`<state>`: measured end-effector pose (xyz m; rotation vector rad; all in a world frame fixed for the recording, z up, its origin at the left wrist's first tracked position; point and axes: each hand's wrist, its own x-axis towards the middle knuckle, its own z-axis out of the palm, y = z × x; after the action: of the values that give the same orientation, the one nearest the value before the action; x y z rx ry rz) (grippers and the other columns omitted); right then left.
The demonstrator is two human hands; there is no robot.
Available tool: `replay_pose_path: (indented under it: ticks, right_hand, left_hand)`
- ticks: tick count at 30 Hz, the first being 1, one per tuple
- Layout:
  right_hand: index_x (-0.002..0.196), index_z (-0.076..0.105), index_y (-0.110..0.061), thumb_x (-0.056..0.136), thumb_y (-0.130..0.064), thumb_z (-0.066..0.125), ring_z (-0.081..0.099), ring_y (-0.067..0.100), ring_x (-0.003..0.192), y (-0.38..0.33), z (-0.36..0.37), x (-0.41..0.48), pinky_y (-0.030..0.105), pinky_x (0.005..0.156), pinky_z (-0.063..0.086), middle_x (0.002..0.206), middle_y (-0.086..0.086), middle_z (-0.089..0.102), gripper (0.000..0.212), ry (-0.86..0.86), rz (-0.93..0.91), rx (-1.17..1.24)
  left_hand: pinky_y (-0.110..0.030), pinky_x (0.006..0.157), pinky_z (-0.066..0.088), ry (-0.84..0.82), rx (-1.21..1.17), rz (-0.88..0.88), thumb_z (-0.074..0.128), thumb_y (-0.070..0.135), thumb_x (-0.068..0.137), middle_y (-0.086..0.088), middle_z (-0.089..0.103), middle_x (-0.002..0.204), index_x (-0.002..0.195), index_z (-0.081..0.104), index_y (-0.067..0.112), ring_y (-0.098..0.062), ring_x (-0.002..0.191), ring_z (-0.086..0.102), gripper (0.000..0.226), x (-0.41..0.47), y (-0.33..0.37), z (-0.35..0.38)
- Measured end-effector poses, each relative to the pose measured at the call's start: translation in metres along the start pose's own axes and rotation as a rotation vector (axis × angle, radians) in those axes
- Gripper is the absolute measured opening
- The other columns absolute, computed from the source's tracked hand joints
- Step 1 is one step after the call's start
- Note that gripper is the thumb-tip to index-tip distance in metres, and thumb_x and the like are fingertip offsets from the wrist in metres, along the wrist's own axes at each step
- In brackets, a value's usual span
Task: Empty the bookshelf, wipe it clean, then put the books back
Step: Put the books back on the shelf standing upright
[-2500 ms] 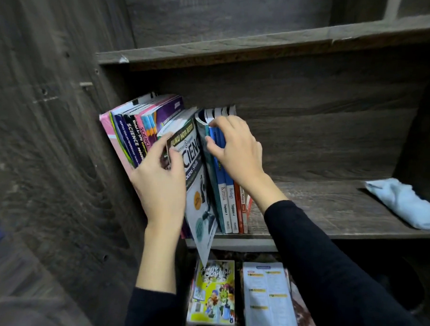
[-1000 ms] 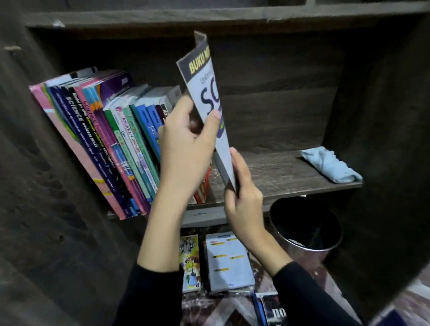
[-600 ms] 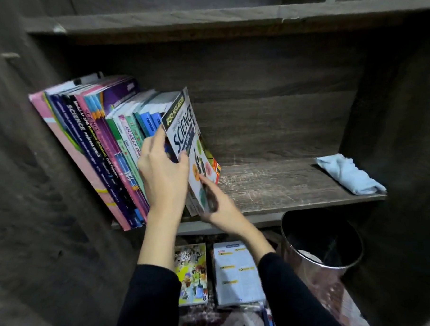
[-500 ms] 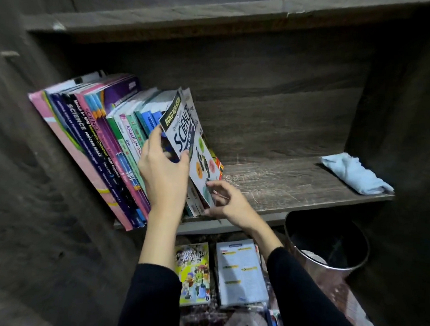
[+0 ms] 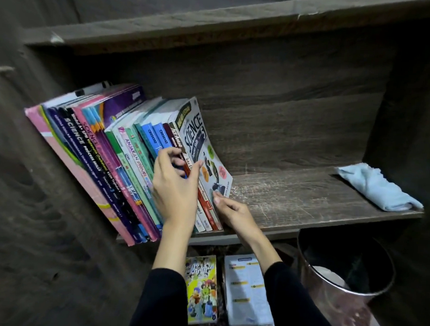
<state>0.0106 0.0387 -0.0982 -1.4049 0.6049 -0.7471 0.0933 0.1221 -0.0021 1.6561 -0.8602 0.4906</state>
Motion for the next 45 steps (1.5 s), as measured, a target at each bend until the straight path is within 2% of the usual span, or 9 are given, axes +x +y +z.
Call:
replay_pose_path:
  ticks: [4,9,12,15,20,23,28,41,45]
  right_hand:
    - [0.116,0.063,-0.009,0.088,-0.005,0.064,0.055,0.014,0.108,0.002,-0.002,0.011,0.021,0.093,0.042,0.12,0.008,0.062,0.029,0.084,-0.035,-0.043]
    - [0.137,0.04,-0.013,0.086,-0.003,0.066,0.053,0.019,0.112,0.002,-0.003,0.021,0.033,0.096,0.044,0.12,-0.001,0.054,0.057,0.074,0.117,0.075]
    - [0.142,0.038,-0.009,0.087,-0.013,0.067,0.049,0.023,0.125,0.009,-0.005,0.025,0.038,0.108,0.037,0.142,0.006,0.045,0.062,0.03,0.175,0.02]
    - [0.142,0.038,-0.007,0.088,-0.015,0.065,0.05,0.024,0.126,0.01,-0.004,0.026,0.04,0.111,0.035,0.144,0.01,0.045,0.061,-0.007,0.191,0.04]
    - [0.144,0.036,-0.007,0.09,-0.013,0.063,0.049,0.022,0.126,0.014,-0.004,0.03,0.042,0.113,0.032,0.143,0.009,0.046,0.061,-0.019,0.191,0.073]
    - [0.144,0.037,-0.009,0.09,-0.012,0.062,0.049,0.022,0.127,0.013,-0.004,0.031,0.041,0.114,0.031,0.142,0.009,0.048,0.06,-0.015,0.2,0.092]
    - [0.144,0.036,-0.009,0.093,-0.008,0.057,0.048,0.018,0.125,0.012,-0.005,0.029,0.035,0.114,0.029,0.141,0.004,0.048,0.056,-0.045,0.214,0.123]
    - [0.146,0.034,-0.021,0.087,-0.017,0.056,0.039,0.022,0.135,0.019,0.019,0.038,0.051,0.117,0.018,0.149,-0.001,0.038,0.064,-0.089,0.22,0.066]
    - [0.147,0.034,-0.016,0.092,-0.012,0.054,0.047,0.023,0.129,0.01,0.018,0.034,0.047,0.115,0.028,0.144,0.006,0.047,0.058,-0.109,0.235,0.046]
  left_hand:
    - [-0.023,0.076,0.039,0.103,0.122,0.005,0.077,0.036,0.074,-0.008,0.048,0.124,0.128,0.047,0.012,-0.022,0.101,0.057,0.066,-0.01,0.001,0.005]
    - [-0.034,0.078,0.049,0.097,0.29,0.07,0.072,0.04,0.077,-0.011,0.035,0.146,0.145,0.031,0.005,-0.026,0.122,0.046,0.087,-0.013,0.001,0.007]
    - [-0.038,0.09,0.035,0.176,0.386,0.111,0.063,0.047,0.082,-0.007,0.04,0.146,0.144,0.035,0.01,-0.02,0.12,0.035,0.077,0.002,0.002,0.0]
    - [-0.044,0.096,0.026,0.236,0.439,0.162,0.05,0.039,0.091,-0.001,0.041,0.146,0.137,0.046,0.018,-0.019,0.126,0.027,0.052,0.026,0.002,-0.016]
    - [-0.052,0.105,0.015,-0.027,0.647,0.139,0.041,0.031,0.096,0.004,0.043,0.142,0.134,0.049,0.024,-0.021,0.132,0.03,0.039,0.059,0.006,-0.045]
    - [-0.049,0.102,0.019,-0.058,0.712,0.158,0.039,0.028,0.097,0.002,0.048,0.135,0.132,0.05,0.022,-0.023,0.125,0.035,0.037,0.065,0.011,-0.051]
    - [-0.041,0.096,0.026,-0.063,0.578,0.173,0.043,0.017,0.095,-0.005,0.054,0.126,0.128,0.057,0.014,-0.028,0.116,0.038,0.036,0.066,0.013,-0.051]
    - [-0.033,0.099,0.027,-0.016,0.368,0.306,0.044,0.015,0.097,-0.007,0.057,0.123,0.131,0.055,0.012,-0.026,0.116,0.041,0.036,0.066,0.002,-0.048]
    - [-0.019,0.117,0.0,-0.045,0.284,0.4,0.045,0.013,0.098,-0.011,0.023,0.155,0.148,0.023,0.007,-0.025,0.145,0.008,0.056,0.046,-0.02,-0.046]
